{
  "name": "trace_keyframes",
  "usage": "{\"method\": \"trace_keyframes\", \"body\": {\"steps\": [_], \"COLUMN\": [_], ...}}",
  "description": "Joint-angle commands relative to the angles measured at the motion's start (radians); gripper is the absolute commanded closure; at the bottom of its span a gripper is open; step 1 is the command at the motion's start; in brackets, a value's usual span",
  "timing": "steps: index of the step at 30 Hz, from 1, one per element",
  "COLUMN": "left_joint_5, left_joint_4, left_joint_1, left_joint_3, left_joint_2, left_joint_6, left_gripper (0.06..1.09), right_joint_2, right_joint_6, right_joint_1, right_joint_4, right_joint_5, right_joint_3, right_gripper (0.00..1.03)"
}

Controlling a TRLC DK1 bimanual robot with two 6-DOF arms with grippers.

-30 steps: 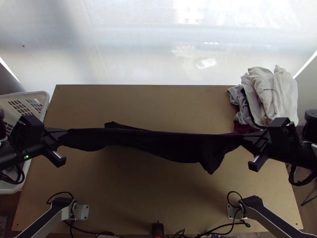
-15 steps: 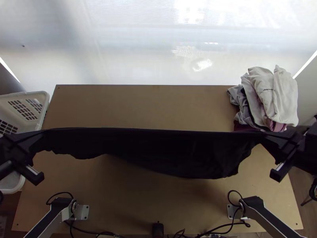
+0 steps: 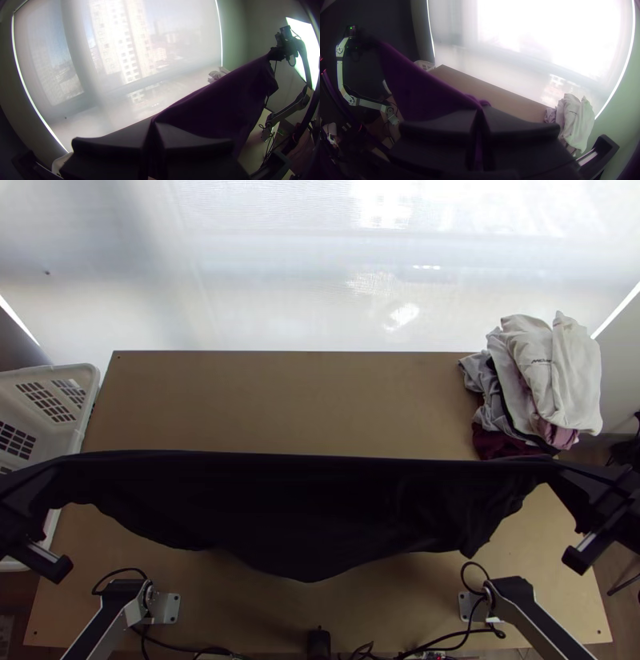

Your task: Fold the t-shirt

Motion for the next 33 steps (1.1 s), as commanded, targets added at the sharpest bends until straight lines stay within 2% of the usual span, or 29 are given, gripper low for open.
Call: {"method": "trace_keyframes", "body": {"steps": [1,10,14,20,25,33], "left_joint_5": [0.000,-0.002,-0.103,-0.126,-0.166,-0.270], "left_joint_4": [0.136,0.498,0.653,0.856,0.998,1.109], "left_joint_1": [0.012,-0.034,-0.123,-0.166,-0.166,-0.154], "left_joint_3": [-0.084,-0.440,-0.566,-0.685,-0.668,-0.515], "left_joint_2": [0.057,0.164,0.232,0.380,0.566,0.799], "left_joint_6": [0.006,0.019,0.049,0.062,0.063,0.074], "left_gripper": [0.98,0.98,0.98,0.98,0.98,0.98], "right_joint_2": [0.026,0.125,0.187,0.337,0.478,0.702], "right_joint_6": [-0.024,-0.073,-0.087,-0.140,-0.169,-0.169], "right_joint_1": [-0.007,-0.005,0.004,0.004,0.004,-0.010], "right_joint_4": [0.072,0.310,0.457,0.635,0.807,0.972], "right_joint_5": [0.000,0.012,0.014,0.048,0.092,0.164], "right_joint_3": [-0.101,-0.385,-0.503,-0.607,-0.660,-0.543], "right_gripper": [1.00,1.00,1.00,1.00,1.00,1.00]}}
